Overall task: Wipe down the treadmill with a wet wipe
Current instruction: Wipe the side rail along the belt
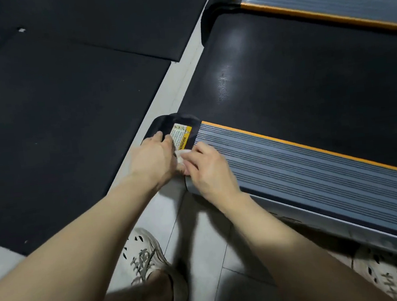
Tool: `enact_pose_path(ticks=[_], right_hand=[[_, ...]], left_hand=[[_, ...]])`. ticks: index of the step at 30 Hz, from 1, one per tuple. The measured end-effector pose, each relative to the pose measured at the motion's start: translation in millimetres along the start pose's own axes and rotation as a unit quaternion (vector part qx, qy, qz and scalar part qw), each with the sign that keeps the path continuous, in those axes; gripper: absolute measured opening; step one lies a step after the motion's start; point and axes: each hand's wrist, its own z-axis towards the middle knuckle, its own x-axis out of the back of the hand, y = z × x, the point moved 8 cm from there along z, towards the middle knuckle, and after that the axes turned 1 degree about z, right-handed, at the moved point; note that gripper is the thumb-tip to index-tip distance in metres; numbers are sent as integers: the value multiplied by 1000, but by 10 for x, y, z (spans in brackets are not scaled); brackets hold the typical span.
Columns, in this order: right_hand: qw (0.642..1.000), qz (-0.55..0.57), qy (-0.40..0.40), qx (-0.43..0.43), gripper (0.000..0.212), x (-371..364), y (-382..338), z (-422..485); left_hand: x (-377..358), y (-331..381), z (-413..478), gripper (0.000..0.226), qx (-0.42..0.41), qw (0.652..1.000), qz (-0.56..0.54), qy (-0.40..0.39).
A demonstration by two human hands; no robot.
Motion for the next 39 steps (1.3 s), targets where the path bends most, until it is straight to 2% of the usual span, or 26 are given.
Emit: enact_pose_path(ticks=[3,5,7,9,13,15,16,17,18,20,21,22,23,25,27,28,29,31,33,34,35,36,37,39], right_hand=[[999,-29,10,23,21,222,244,-67],[995,-64,61,-36,19,357,491,384],[990,-88,67,-91,21,374,578,692],[993,-81,40,-73,20,270,415,567],[999,-6,-41,29,17,208,68,-424],[992,-22,-114,56,20,241,110,-689],[992,-23,-116,50,20,331,166,-721],[997,-9,-72,27,20,493,254,-678],[1000,8,12,-15,20,712,389,-574],[977,21,178,-114,19,1126,673,-307],[960,13,217,-174,19,1221,818,-167],[951,-3,213,-223,21,1225,924,-35],[957,-25,167,-235,26,1148,936,68],[990,-82,-2,-117,40,761,679,51],[980,-77,-182,21,36,389,231,-423],[972,-45,-225,56,32,362,56,-712],[975,-21,-211,70,30,441,-26,-882],[996,10,-79,41,28,772,56,-769],[995,-32,90,-39,25,1088,339,-372],[984,-61,140,-97,24,1168,491,-159],[976,-77,143,-148,24,1159,614,6],[975,-85,105,-176,26,1027,686,111],[980,-96,44,-166,27,821,636,130],[988,-117,-92,-47,26,375,306,-136]], left_hand=[[-64,-8,-36,88,0,1000,-2,-2],[-92,-25,-58,95,-4,1000,-6,1],[-95,-26,-65,98,-8,1000,-11,3],[-81,-19,-54,95,-6,1000,-9,0],[-70,-3,2,87,-10,1000,-2,-7],[-67,-16,6,87,-9,1000,-6,-4],[-69,-23,-2,87,-9,1000,-9,0],[-73,-28,-10,88,-11,1000,-12,4],[-77,-32,-16,88,-12,1000,-14,7],[-84,-41,-20,88,-10,1000,-17,5],[-85,-39,-15,88,-9,1000,-19,2],[-88,-37,-5,89,-8,1000,-20,-3],[-86,-32,5,89,-6,1000,-19,-7],[-87,-32,44,90,-2,1000,-20,-16],[-86,-30,81,92,-2,1000,-18,-21],[-76,-32,91,94,-2,1000,-16,-22],[-63,-34,95,95,-1,1000,-14,-23],[-36,-36,79,100,2,999,-18,-27],[-20,-34,24,104,-1,999,-27,-42],[-24,-32,-12,103,-8,998,-32,-57],[-22,-27,-52,101,-20,997,-35,-71],[-16,-29,-86,98,-31,995,-33,-84],[-3,-44,-105,95,-41,994,-25,-98],[64,-72,-113,85,-58,991,0,-124]])
